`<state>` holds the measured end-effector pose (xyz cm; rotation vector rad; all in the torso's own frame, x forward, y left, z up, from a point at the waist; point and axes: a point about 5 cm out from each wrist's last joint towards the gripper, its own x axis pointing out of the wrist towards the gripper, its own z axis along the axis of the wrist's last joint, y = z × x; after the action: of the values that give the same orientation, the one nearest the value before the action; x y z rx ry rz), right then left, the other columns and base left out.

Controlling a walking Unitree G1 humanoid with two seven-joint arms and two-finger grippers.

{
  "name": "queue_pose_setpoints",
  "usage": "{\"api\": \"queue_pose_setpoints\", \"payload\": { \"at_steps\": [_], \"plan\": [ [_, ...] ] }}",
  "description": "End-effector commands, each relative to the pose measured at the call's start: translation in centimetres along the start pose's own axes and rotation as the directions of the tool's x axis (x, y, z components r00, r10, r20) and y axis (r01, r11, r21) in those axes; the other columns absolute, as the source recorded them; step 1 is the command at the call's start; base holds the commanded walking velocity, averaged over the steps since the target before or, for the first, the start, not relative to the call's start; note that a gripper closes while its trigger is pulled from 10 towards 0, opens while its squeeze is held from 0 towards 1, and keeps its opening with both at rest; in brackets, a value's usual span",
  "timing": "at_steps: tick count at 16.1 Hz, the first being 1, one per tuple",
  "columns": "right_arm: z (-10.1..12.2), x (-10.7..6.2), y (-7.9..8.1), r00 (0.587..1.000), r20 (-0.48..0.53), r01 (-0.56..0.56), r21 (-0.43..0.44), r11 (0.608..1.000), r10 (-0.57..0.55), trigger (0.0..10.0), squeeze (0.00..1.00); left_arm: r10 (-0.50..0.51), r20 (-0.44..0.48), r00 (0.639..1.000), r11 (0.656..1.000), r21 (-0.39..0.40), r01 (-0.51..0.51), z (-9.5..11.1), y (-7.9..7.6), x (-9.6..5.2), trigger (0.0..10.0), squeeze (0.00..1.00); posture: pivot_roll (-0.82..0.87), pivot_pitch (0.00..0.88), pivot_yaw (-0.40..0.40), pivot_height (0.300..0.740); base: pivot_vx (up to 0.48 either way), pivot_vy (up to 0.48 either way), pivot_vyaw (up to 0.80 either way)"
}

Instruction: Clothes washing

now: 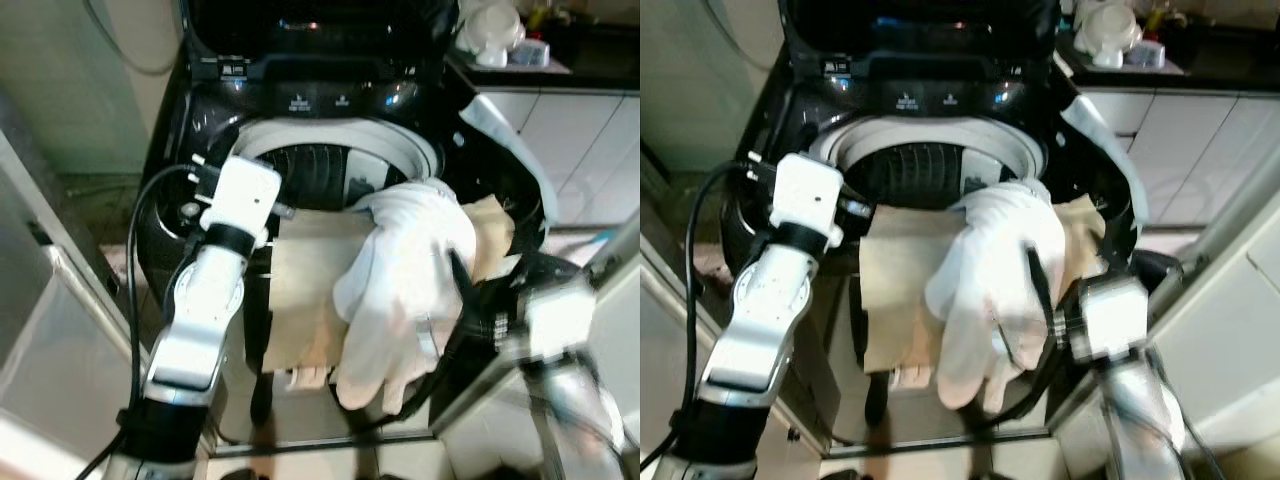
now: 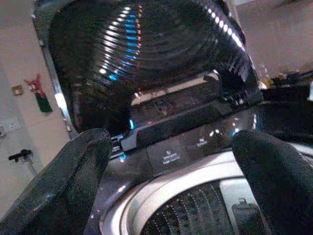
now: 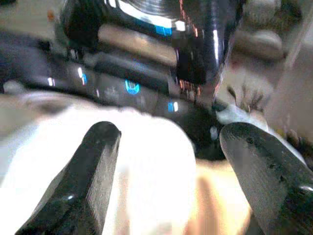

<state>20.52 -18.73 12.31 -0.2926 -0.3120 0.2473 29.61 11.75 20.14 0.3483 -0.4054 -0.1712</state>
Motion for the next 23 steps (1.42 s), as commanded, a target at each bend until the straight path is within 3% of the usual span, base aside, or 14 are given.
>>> {"api": "queue_pose_setpoints", "payload": {
  "at_steps": [1, 3, 4, 5, 7, 8, 10, 16, 17, 19, 23],
  "plan": [
    [0.1, -0.8, 0.2, 0.999, 0.006, -0.051, -0.047, 0.998, 0.051, 10.0, 0.00, -0.012, 0.015, 1.000, 1.000, 0.003, 0.012, 0.3, -0.3, -0.1, 10.0, 0.00, -0.07, 0.000, -0.018, 0.740, 0.000, 0.000, 0.00],
    [-1.3, -2.5, 0.4, 0.993, -0.079, -0.089, -0.037, 0.995, 0.086, 10.0, 0.00, -0.016, 0.016, 1.000, 1.000, 0.003, 0.016, 0.3, -0.6, -0.1, 10.0, 0.00, -0.07, 0.000, -0.023, 0.740, 0.000, 0.000, 0.00],
    [-4.4, -3.5, 0.3, 0.969, -0.224, -0.109, 0.014, 0.994, 0.109, 10.0, 0.00, -0.015, 0.019, 1.000, 1.000, -0.002, 0.015, 0.3, -0.6, 0.0, 10.0, 0.00, -0.07, 0.000, -0.020, 0.740, 0.000, 0.000, 0.00],
    [-5.8, -3.4, -0.1, 0.957, -0.277, -0.077, 0.055, 0.996, 0.089, 10.0, 0.00, -0.017, 0.021, 1.000, 1.000, -0.005, 0.017, 0.4, -0.6, 0.0, 10.0, 0.00, -0.07, 0.000, -0.019, 0.740, 0.000, 0.000, 0.00],
    [-9.0, -2.9, 0.1, 0.902, -0.411, -0.024, 0.253, 0.967, 0.130, 10.0, 0.00, -0.023, 0.036, 0.999, 1.000, -0.004, 0.023, 0.7, -0.5, 0.2, 10.0, 0.00, -0.05, 0.000, -0.013, 0.740, 0.000, 0.000, 0.00],
    [-9.7, -2.9, 0.9, 0.880, -0.432, -0.041, 0.346, 0.937, 0.198, 10.0, 0.00, -0.023, 0.039, 0.999, 1.000, -0.001, 0.023, 0.8, -0.4, 0.2, 10.0, 0.00, -0.04, 0.000, -0.010, 0.740, 0.000, 0.000, 0.00],
    [-10.6, -2.5, 1.9, 0.853, -0.444, -0.078, 0.412, 0.908, 0.275, 10.0, 0.00, -0.020, 0.045, 0.999, 1.000, 0.005, 0.020, 0.9, -0.2, 0.2, 10.0, 0.00, -0.03, 0.000, -0.009, 0.740, 0.000, 0.000, 0.00],
    [-10.8, 1.9, 3.7, 0.866, -0.374, -0.144, 0.450, 0.881, 0.332, 10.0, 0.00, -0.019, 0.051, 0.999, 1.000, 0.013, 0.018, 1.0, 0.0, 0.2, 10.0, 0.00, -0.02, 0.000, -0.002, 0.740, 0.000, 0.000, 0.00],
    [-11.2, 2.9, 4.1, 0.864, -0.386, -0.134, 0.443, 0.887, 0.323, 7.0, 0.00, -0.018, 0.054, 0.998, 1.000, 0.008, 0.018, 1.1, -0.1, 0.4, 10.0, 0.00, -0.03, 0.000, 0.001, 0.740, 0.000, 0.000, 0.00],
    [-11.2, 5.0, 5.2, 0.867, -0.397, -0.104, 0.450, 0.887, 0.303, 0.0, 0.00, -0.024, 0.061, 0.998, 1.000, 0.002, 0.024, 1.2, -0.4, 0.6, 10.0, 0.00, -0.03, 0.000, 0.001, 0.740, 0.000, 0.000, 0.00],
    [-10.2, 8.1, 5.4, 0.892, -0.372, -0.073, 0.439, 0.896, 0.255, 0.0, 0.00, -0.021, 0.066, 0.998, 1.000, 0.004, 0.021, 1.3, -0.4, 0.7, 10.0, 0.00, -0.02, 0.000, -0.005, 0.740, 0.000, 0.000, 0.00]
  ]
}}
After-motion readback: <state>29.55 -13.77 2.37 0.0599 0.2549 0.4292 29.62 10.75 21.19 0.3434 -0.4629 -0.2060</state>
